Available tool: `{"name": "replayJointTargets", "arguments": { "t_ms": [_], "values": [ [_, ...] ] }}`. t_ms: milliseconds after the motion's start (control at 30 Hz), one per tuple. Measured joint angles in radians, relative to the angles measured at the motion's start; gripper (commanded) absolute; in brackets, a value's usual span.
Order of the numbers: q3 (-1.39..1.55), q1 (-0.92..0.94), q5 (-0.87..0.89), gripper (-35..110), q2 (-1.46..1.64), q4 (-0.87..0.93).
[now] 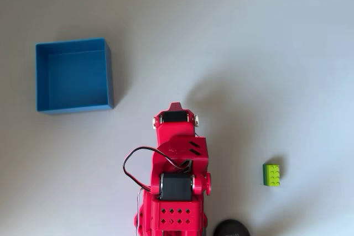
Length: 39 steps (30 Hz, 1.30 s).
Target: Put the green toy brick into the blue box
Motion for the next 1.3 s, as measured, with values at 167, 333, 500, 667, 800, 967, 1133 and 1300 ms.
{"name": "replayJointTargets", "arguments": {
  "t_ms": [167, 333, 500, 667, 800, 967, 1133, 1300],
  "values": [
    [0.015, -0.075, -0.044, 0, 0.002, 0.0],
    [0.018, -0.092, -0.044, 0, 0.002, 0.0],
    [0.018, -0.091, -0.046, 0, 0.002, 0.0],
    [0.018, -0.091, -0.046, 0, 0.002, 0.0],
    [0.018, -0.091, -0.046, 0, 0.002, 0.0],
    [0.003, -0.091, -0.041, 0, 0.002, 0.0],
    [-0.041, -0.091, -0.041, 0, -0.014, 0.0],
    [-0.117, -0.091, -0.025, 0, -0.048, -0.009]
  ]
}}
